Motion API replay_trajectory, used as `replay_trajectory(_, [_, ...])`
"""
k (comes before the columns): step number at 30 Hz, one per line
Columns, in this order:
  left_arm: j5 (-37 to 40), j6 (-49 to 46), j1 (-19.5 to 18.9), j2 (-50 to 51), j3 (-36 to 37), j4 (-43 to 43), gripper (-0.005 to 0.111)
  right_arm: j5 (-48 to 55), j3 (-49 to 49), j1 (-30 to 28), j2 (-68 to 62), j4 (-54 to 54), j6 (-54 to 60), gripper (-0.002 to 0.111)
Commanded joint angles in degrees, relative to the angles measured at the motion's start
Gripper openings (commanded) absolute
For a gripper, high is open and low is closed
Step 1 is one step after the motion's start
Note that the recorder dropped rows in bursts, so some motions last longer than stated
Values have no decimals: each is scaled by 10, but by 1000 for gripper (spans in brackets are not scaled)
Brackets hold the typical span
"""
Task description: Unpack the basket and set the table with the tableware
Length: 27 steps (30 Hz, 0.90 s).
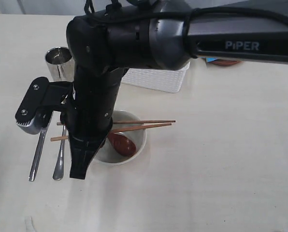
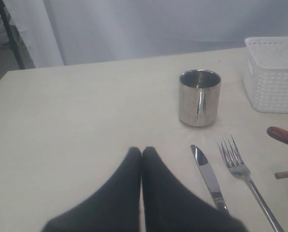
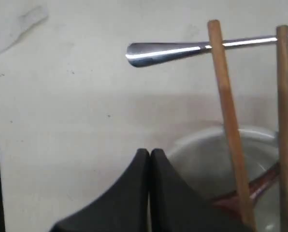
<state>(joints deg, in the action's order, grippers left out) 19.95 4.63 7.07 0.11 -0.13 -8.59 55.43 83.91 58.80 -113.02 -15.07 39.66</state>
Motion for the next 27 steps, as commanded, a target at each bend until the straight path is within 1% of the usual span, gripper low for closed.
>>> replay_trajectory(1, [0,1,3,-1,1,2,0,-27,0,29,0,-40,37,0])
replay_trajectory(5, [0,1,3,-1,1,2,0,-53,0,46,-20,-36,33,0])
replay_trajectory(14, [0,1,3,-1,1,2,0,-109,9,47,-53,-7,1,0])
replay_trajectory(17, [0,1,3,-1,1,2,0,-133,19,46,-64,32,-45,0])
replay_trajectory(23, [0,1,3,-1,1,1,0,-137,40,46,-72,162,-171,0])
replay_trajectory(27, [0,1,3,-1,1,1,0,-133,40,46,-72,172,-181,0])
